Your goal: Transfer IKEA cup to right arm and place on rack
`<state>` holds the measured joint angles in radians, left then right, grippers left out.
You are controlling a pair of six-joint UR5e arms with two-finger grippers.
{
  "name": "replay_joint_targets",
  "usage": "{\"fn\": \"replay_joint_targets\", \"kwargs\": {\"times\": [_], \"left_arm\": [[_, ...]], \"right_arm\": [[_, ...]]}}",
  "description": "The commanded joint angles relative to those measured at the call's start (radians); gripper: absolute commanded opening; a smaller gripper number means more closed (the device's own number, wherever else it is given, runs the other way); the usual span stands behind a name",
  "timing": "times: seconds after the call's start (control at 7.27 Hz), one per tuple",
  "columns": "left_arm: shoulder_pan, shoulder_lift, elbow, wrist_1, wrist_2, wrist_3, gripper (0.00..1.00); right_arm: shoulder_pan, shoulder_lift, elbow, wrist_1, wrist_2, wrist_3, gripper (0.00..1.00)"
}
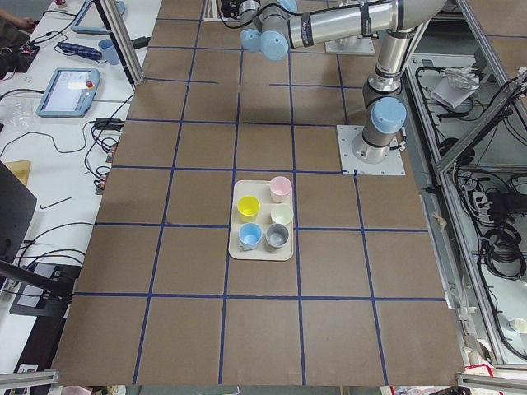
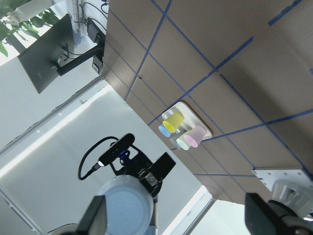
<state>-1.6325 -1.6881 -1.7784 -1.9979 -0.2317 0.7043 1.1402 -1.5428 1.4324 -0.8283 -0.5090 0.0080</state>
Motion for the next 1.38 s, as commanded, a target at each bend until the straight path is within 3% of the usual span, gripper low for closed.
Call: {"fn": "replay_joint_targets", "kwargs": {"times": [0.0, 0.28, 0.69, 1.24], "left_arm": [[-0.010, 0.002, -0.013, 0.019, -0.006, 0.001, 0.00], [-0.015, 0.005, -0.015, 0.018, -0.005, 0.001, 0.00], [-0.017, 0.005, -0.015, 0.018, -0.003, 0.003, 0.00], [-0.017, 0.007, -0.015, 0.018, -0.003, 0.003, 0.00]], "right_arm": [[0.003, -0.019, -0.009, 0.110, 0.064, 0.007, 1.00], [0.033, -0.060, -0.003, 0.213, 0.069, 0.026, 1.00], [0.052, -0.051, 0.002, 0.192, 0.063, 0.336, 1.00], [0.129, -0.001, 0.000, -0.041, 0.066, 0.569, 1.00]]}}
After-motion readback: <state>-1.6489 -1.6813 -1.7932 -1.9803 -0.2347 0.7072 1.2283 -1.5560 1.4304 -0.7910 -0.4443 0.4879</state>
